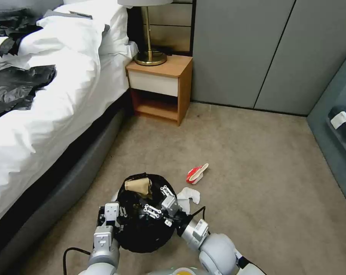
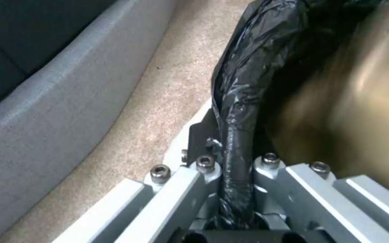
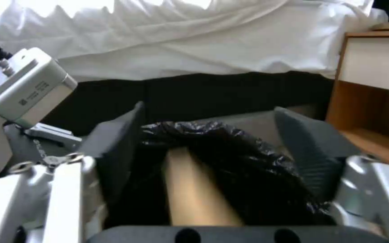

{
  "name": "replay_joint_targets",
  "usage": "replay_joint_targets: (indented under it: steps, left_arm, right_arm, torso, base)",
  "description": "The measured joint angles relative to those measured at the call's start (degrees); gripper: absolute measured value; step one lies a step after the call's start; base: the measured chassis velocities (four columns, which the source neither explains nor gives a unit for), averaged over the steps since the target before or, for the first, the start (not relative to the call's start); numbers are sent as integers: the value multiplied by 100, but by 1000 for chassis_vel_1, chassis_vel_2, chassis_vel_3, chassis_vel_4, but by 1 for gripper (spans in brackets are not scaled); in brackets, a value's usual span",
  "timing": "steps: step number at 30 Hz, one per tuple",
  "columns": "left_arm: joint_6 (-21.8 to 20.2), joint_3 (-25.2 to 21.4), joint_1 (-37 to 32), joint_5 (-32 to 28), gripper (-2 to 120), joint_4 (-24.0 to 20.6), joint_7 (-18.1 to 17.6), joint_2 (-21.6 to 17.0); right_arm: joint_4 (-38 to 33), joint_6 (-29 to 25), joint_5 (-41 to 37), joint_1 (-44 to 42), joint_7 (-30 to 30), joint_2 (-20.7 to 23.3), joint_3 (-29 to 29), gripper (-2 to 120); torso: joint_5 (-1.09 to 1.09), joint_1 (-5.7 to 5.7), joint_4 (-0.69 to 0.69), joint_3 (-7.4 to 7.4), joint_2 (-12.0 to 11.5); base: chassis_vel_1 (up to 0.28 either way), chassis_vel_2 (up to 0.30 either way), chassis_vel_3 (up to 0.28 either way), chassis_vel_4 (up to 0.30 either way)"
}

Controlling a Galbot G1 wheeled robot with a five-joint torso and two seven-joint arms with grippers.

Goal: Pick up the trash bin, then pick up the garbage from the floor and place it into the trash bin.

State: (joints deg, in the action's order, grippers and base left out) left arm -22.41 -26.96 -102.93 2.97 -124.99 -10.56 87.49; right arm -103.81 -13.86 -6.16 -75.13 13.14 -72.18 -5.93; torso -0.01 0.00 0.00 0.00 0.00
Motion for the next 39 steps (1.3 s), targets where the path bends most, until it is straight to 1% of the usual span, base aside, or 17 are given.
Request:
replay_joint_targets:
  steps: [1, 4, 5, 7, 20, 23, 24, 26, 27, 29, 30, 33, 34, 37, 38, 39]
  left_arm:
    - [0, 0, 0, 0, 0, 0, 0, 0]
    - [-9, -7, 2, -4, 0, -10, 0, -20]
    - [-9, -7, 2, -4, 0, -10, 0, -20]
    - [-11, -17, -4, -8, 0, -20, 0, -34]
    - [-95, -60, 28, -43, 0, -76, 5, -94]
    - [-96, -73, 22, -46, 0, -80, 10, -102]
    - [-96, -94, 20, -52, 0, -79, 13, -112]
    - [-94, -168, 29, -74, 0, -49, 15, -146]
    - [-94, -168, 29, -74, 0, -49, 15, -146]
    - [-92, -241, 43, -131, 0, -30, 17, -187]
    - [-92, -241, 43, -131, 0, -30, 17, -187]
    - [-99, -315, 53, -206, 0, -28, 26, -224]
    - [-99, -315, 53, -206, 0, -28, 26, -224]
    - [-156, -370, 24, -281, 0, -86, 40, -289]
    - [-156, -370, 24, -281, 0, -86, 40, -289]
    - [-176, -393, 23, -309, 0, -112, 44, -320]
  right_arm:
    - [0, 0, 0, 0, 0, 0, 0, 77]
    - [-42, -15, 20, -51, -15, 38, 5, 92]
    - [-42, -15, 20, -51, -15, 38, 5, 92]
    - [-78, -22, 26, -79, -16, 58, 15, 99]
    - [-384, -126, 63, -234, -38, 248, 148, 100]
    - [-572, -167, 64, -252, -105, 261, 263, 100]
    - [-752, -179, 65, -261, -141, 265, 356, 100]
    - [-1234, -178, 45, -287, -278, 279, 553, 100]
    - [-1234, -178, 45, -287, -278, 279, 553, 100]
    - [-1848, -122, -18, -383, -547, 278, 810, 100]
    - [-1848, -122, -18, -383, -547, 278, 810, 100]
    - [-2423, -84, 173, -720, -1077, 206, 1273, 100]
    - [-2423, -84, 173, -720, -1077, 206, 1273, 100]
    - [-2594, -63, 431, -1215, -1470, 174, 1612, 100]
    - [-2594, -63, 431, -1215, -1470, 174, 1612, 100]
    - [-2582, -59, 512, -1419, -1628, 161, 1686, 100]
  torso:
    - [0, 0, 0, 0, 0]
    - [0, 0, 0, 0, 0]
    - [0, 0, 0, 0, 0]
    - [-1, 0, 0, 0, 0]
    - [-1, 0, 0, 1, 0]
    - [0, 0, 0, 0, 0]
    - [0, 0, 0, 0, 0]
    - [1, 0, 1, 0, 0]
    - [1, 0, 1, 0, 0]
    - [1, 0, 1, 0, 0]
    - [1, 0, 1, 0, 0]
    - [0, 0, 1, 0, 0]
    - [0, 0, 1, 0, 0]
    - [-1, 0, -1, 0, 0]
    - [-1, 0, -1, 0, 0]
    - [-2, 1, -2, 0, -1]
  base:
    - [0, 0, 0, 0]
    - [0, 0, 0, 0]
    - [0, 0, 0, 0]
    - [0, 0, 0, 0]
    - [0, 0, 0, 0]
    - [0, 0, 0, 0]
    - [0, 0, 0, 0]
    - [0, 0, 0, 0]
    - [0, 0, 0, 0]
    - [0, 0, 0, 0]
    - [0, 0, 0, 0]
    - [0, 0, 0, 0]
    - [0, 0, 0, 0]
    - [0, 0, 0, 0]
    - [0, 0, 0, 0]
    - [0, 0, 0, 0]
